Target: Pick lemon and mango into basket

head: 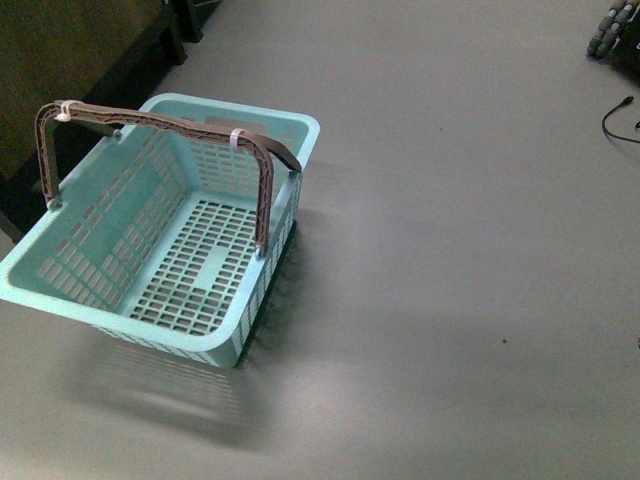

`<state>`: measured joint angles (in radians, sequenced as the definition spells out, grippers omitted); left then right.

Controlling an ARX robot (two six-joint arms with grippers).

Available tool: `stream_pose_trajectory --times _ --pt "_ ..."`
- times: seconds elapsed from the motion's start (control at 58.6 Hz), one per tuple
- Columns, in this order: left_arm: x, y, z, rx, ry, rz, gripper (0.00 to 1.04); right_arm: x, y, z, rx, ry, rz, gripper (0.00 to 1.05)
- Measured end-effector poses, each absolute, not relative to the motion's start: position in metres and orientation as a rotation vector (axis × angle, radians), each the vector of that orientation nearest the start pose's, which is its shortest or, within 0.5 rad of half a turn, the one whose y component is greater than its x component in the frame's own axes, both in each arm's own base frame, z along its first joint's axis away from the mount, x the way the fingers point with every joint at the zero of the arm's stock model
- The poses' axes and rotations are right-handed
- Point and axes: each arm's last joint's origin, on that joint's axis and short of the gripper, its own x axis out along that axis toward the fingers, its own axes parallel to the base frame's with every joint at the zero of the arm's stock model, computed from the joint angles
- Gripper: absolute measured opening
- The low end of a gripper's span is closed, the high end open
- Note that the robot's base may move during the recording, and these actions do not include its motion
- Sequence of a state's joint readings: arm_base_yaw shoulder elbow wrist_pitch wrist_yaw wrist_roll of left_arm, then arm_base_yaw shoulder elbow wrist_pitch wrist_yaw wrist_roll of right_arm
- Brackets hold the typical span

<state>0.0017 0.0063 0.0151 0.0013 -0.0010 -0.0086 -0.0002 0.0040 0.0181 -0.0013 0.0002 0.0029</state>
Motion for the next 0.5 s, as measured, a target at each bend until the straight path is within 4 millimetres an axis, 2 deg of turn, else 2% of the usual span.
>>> stream_pose_trajectory --times 0.495 --pt "0.0972 0.0002 0.1683 -0.009 -0.010 0.003 0.98 0.0968 0.0000 0.1692 0.003 -0.013 0.000 0.96"
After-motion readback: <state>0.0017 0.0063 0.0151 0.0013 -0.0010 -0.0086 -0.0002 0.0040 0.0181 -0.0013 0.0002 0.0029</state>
